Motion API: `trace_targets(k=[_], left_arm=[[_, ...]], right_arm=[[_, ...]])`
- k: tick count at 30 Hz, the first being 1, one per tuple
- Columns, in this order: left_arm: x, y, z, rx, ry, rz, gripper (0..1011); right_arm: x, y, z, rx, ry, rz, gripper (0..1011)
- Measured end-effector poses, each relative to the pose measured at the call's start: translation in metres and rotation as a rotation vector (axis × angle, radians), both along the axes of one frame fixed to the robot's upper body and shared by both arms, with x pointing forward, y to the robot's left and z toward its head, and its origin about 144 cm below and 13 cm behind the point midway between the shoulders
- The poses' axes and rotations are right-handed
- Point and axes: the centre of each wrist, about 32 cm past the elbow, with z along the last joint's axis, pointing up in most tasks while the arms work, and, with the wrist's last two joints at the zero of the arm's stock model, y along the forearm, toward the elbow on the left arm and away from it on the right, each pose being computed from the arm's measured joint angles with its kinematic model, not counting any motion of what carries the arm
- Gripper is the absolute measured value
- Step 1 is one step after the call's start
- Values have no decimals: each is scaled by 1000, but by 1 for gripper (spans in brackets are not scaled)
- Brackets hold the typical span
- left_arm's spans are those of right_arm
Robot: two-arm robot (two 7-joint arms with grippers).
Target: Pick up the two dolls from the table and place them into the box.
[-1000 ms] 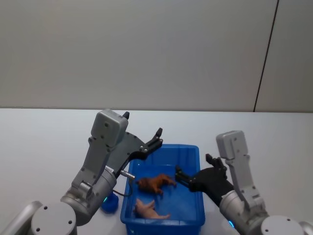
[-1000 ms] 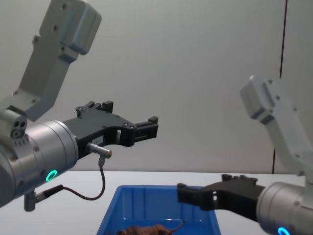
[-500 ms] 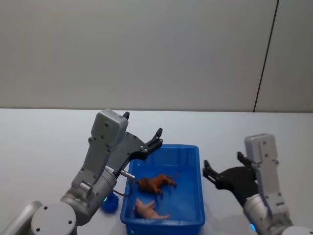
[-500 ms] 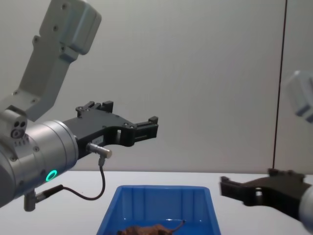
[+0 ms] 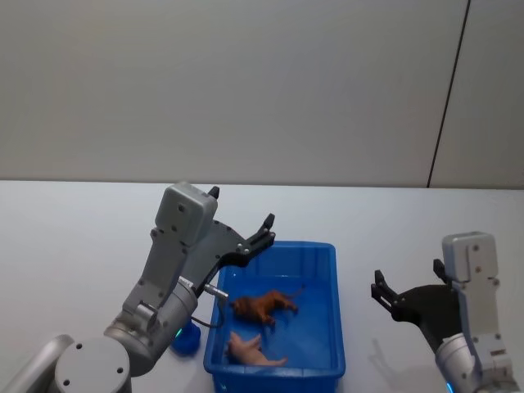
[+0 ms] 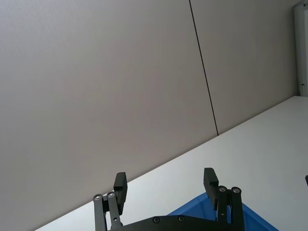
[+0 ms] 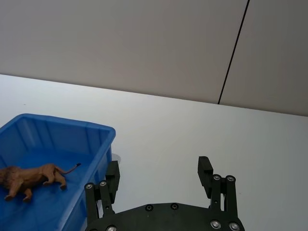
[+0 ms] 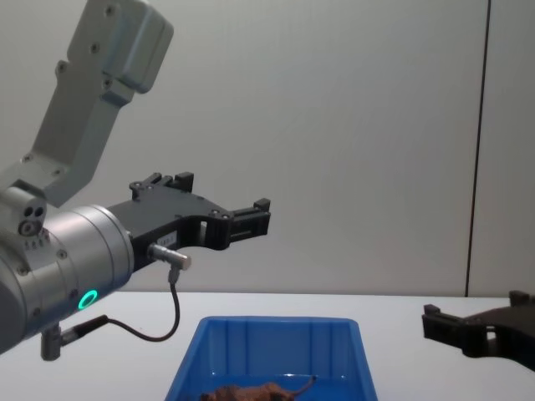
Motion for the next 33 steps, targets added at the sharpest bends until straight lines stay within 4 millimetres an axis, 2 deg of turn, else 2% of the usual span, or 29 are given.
trace_targets(k=[17,33], left_arm=[[-5,2,-2,-23,35,36,1001],[-17,10,-11,-46,152,145,1001]], right_arm=[[-4,-5,0,-9,-4,-30,1001],[-5,-6,-1,-11,-4,-38,1001]])
